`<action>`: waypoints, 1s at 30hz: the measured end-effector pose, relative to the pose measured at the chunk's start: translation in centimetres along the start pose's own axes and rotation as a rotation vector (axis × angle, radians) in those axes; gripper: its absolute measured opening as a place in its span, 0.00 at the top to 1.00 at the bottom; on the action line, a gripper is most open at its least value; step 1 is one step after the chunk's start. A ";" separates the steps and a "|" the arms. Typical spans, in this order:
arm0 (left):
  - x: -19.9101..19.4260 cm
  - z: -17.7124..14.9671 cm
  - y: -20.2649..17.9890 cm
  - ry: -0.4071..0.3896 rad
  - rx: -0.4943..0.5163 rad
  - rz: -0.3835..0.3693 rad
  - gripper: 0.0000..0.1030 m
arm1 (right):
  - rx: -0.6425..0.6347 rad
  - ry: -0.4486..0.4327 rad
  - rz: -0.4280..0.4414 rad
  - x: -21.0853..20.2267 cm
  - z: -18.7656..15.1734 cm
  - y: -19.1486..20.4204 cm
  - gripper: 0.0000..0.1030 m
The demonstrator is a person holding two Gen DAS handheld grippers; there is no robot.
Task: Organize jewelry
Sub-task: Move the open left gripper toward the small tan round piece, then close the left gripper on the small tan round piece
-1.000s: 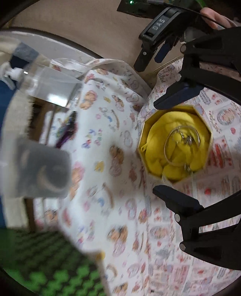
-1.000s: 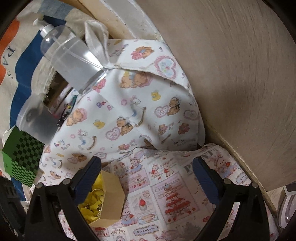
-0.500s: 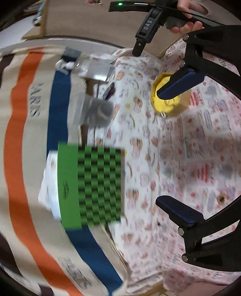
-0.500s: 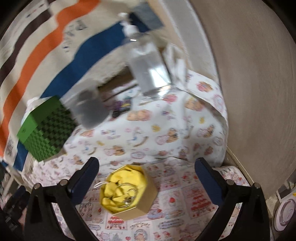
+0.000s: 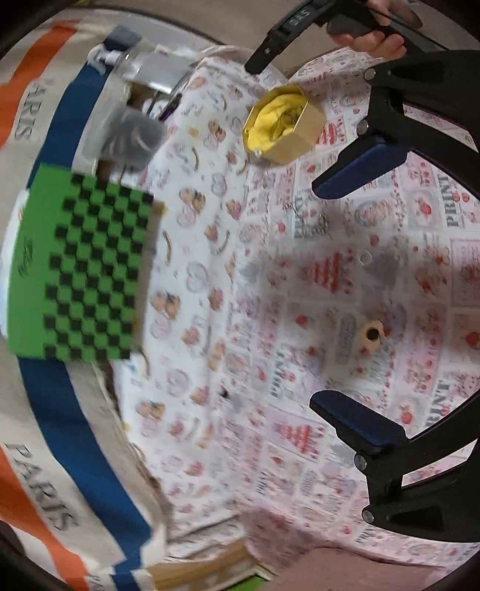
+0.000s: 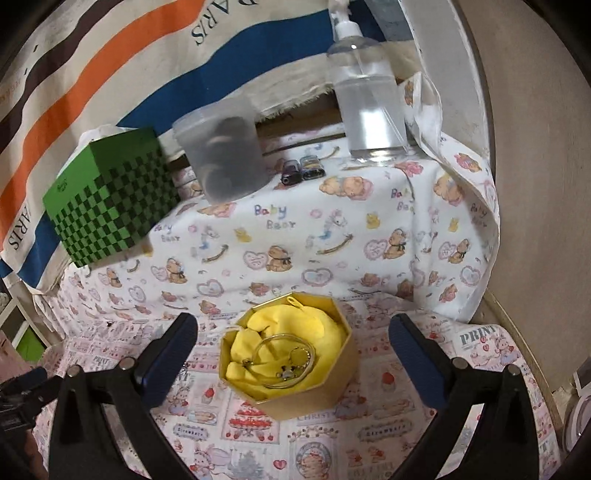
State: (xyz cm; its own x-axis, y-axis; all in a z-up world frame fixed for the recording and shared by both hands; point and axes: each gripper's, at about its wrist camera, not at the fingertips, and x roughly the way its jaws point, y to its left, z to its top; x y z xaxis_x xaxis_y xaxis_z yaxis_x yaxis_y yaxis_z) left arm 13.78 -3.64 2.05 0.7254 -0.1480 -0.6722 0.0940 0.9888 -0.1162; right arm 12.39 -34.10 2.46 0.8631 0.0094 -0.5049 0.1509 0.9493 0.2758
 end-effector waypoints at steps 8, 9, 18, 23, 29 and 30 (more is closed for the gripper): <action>1.6 -1.1 2.3 0.100 -0.061 -0.026 0.21 | -0.070 0.036 0.035 0.3 -0.7 1.8 0.00; 2.0 -1.2 2.5 0.119 -0.074 -0.033 0.27 | -0.086 0.038 0.029 0.3 -0.8 2.1 0.00; 4.0 -2.4 1.7 0.197 -0.011 0.045 0.53 | -0.108 0.047 -0.018 0.6 -1.0 2.1 0.00; 4.7 -2.9 1.3 0.215 0.013 0.081 0.63 | -0.105 0.054 -0.024 0.8 -1.0 1.9 0.00; 5.4 -3.1 1.9 0.234 -0.009 0.081 0.69 | -0.111 0.062 -0.034 1.0 -1.1 2.1 0.00; 5.4 -3.1 1.9 0.231 -0.010 0.084 0.69 | -0.111 0.063 -0.033 1.0 -1.1 2.1 0.00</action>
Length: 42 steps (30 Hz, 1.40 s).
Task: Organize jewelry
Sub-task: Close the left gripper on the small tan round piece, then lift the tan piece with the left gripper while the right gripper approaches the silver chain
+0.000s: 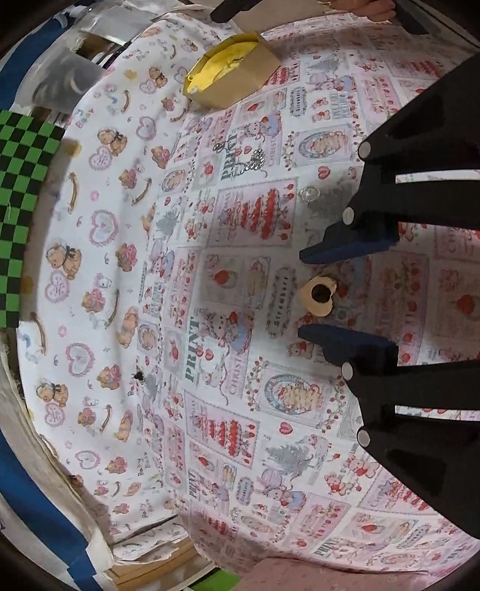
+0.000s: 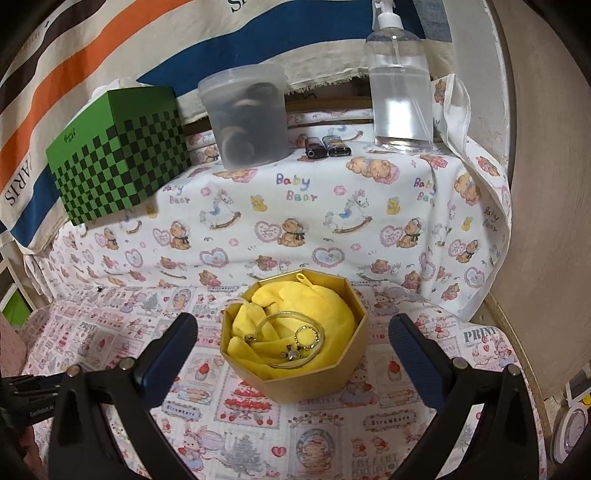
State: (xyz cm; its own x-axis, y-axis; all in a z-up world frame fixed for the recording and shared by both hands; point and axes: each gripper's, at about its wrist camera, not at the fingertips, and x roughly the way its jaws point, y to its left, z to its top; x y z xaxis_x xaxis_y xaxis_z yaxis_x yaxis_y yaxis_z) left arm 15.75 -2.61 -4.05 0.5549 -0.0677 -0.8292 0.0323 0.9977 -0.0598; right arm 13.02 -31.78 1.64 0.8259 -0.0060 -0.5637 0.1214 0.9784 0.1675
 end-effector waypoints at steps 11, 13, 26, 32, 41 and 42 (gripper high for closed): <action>0.5 -0.4 -1.1 -0.009 0.090 0.071 0.72 | 0.001 0.014 -0.010 0.3 0.0 -0.2 0.00; 0.5 -0.5 -1.2 -0.012 0.097 0.076 0.74 | 0.002 0.015 -0.012 0.3 0.1 -0.2 0.00; -2.5 -0.1 0.2 -0.146 0.001 -0.099 0.77 | -0.005 0.005 -0.004 0.0 0.0 0.1 0.00; -4.5 0.3 1.7 -0.284 -0.056 -0.146 0.77 | -0.013 0.011 0.048 -0.4 0.1 1.5 0.00; -5.2 0.5 2.6 -0.377 -0.082 -0.105 0.77 | -0.137 0.137 0.164 1.3 0.3 7.2 0.00; -5.1 0.5 2.8 -0.373 -0.092 -0.106 0.77 | -0.154 0.170 0.189 1.9 0.3 8.0 0.00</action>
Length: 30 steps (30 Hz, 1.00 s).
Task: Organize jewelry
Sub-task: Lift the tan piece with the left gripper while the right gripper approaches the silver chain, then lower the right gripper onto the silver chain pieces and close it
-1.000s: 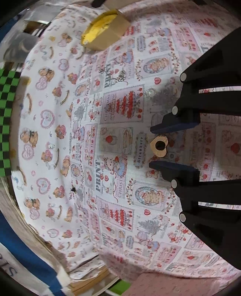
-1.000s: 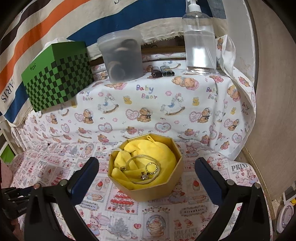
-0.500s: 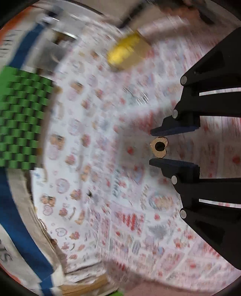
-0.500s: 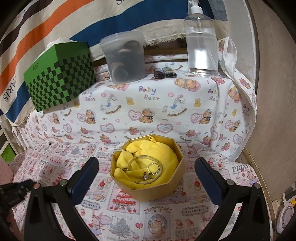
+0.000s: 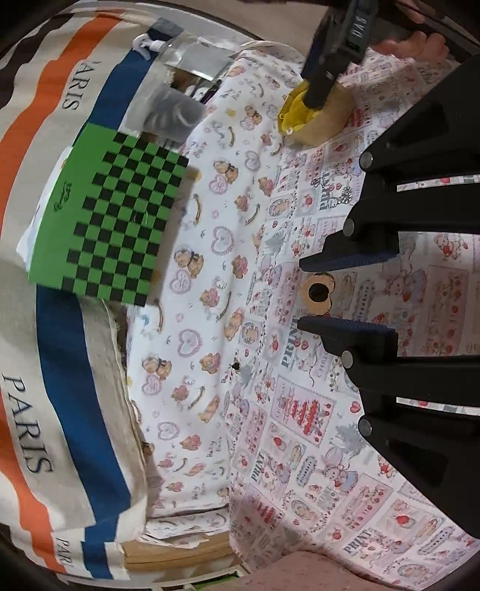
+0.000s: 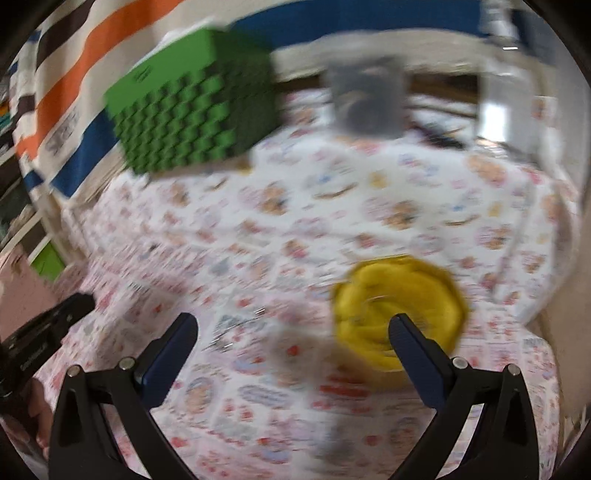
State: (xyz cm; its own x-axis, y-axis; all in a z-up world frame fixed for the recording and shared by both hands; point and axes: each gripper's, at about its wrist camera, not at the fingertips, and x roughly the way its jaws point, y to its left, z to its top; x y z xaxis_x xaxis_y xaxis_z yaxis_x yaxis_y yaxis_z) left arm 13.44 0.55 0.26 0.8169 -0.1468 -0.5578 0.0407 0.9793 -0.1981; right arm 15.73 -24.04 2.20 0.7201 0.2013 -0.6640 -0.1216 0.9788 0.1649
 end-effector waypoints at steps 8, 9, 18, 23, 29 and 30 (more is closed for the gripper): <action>0.3 -0.2 0.7 0.005 -0.034 0.015 0.77 | -0.139 0.191 0.029 5.9 0.3 4.0 0.12; 0.3 -0.2 0.8 0.003 -0.033 0.024 0.77 | -0.153 0.210 0.026 6.6 0.3 4.3 0.16; 0.4 -0.3 1.0 0.023 -0.054 0.004 0.77 | -0.172 0.275 0.001 10.6 0.1 5.6 0.42; 0.1 -0.2 1.0 0.010 -0.061 0.003 0.77 | -0.191 0.238 -0.032 10.7 0.0 5.4 0.61; -0.1 -0.2 1.0 0.004 -0.063 0.001 0.77 | -0.244 0.210 -0.019 9.6 -0.9 5.6 0.98; -0.1 -0.1 1.0 0.001 -0.063 0.005 0.77 | -0.253 0.204 -0.027 9.6 -1.1 5.8 0.99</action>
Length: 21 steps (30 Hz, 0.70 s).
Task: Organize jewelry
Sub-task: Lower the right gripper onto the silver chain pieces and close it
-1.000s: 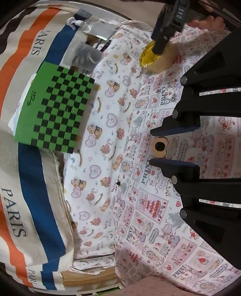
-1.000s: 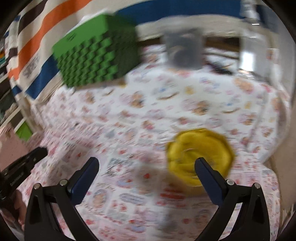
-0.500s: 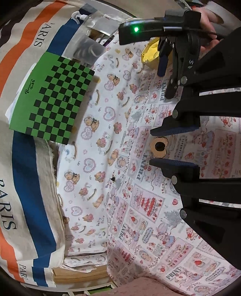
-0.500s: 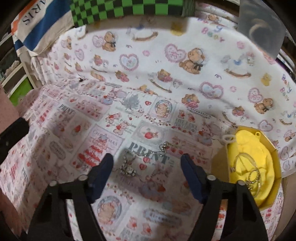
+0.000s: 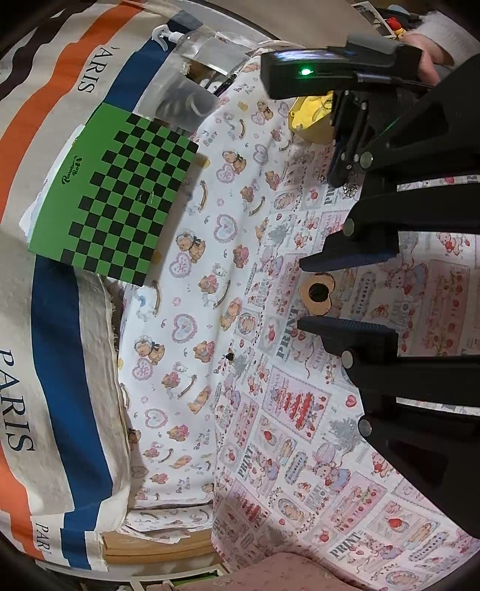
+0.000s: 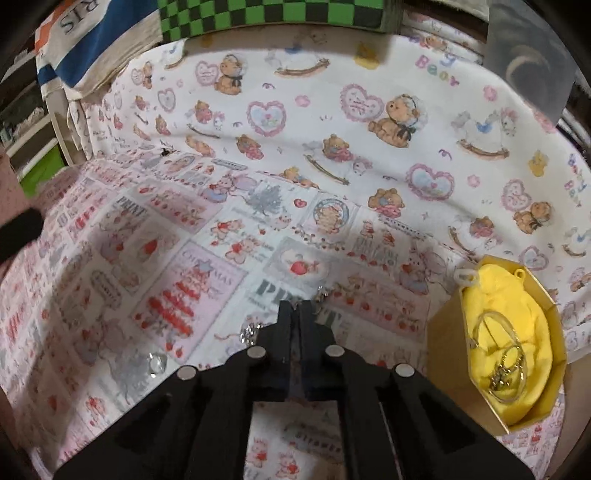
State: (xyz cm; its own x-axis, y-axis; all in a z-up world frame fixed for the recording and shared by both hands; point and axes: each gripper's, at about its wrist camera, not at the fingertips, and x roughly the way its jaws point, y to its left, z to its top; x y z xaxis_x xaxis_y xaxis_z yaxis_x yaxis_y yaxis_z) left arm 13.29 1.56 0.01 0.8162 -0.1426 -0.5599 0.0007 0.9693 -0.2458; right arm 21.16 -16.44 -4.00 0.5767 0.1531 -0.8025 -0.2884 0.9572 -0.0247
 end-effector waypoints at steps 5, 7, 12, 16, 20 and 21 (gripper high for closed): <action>-0.1 0.1 0.2 -0.005 -0.009 0.002 0.77 | 0.013 -0.015 0.025 -1.1 -1.3 0.6 1.00; -0.2 0.1 0.3 -0.009 -0.014 -0.002 0.77 | 0.032 -0.045 0.039 -2.8 -1.8 -0.1 1.00; -0.4 0.1 0.3 -0.017 -0.015 0.000 0.77 | 0.103 -0.121 0.104 -6.7 -1.7 -1.7 1.00; -0.5 0.2 0.4 -0.023 -0.022 -0.002 0.77 | 0.082 -0.144 0.153 -8.1 -1.2 -1.8 0.99; -0.5 0.2 0.4 -0.026 -0.021 0.010 0.77 | 0.096 -0.094 0.149 -6.5 -1.2 -1.3 0.45; -0.5 0.2 0.4 -0.026 -0.021 0.014 0.77 | 0.093 -0.081 0.144 -5.9 -1.3 -1.0 0.46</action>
State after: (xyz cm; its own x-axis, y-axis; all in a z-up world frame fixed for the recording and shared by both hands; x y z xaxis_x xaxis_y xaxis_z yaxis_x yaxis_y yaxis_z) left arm 13.01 2.02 0.31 0.8308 -0.1237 -0.5427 -0.0223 0.9668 -0.2545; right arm 17.09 -18.57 -0.02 0.5952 0.3055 -0.7433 -0.3025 0.9421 0.1449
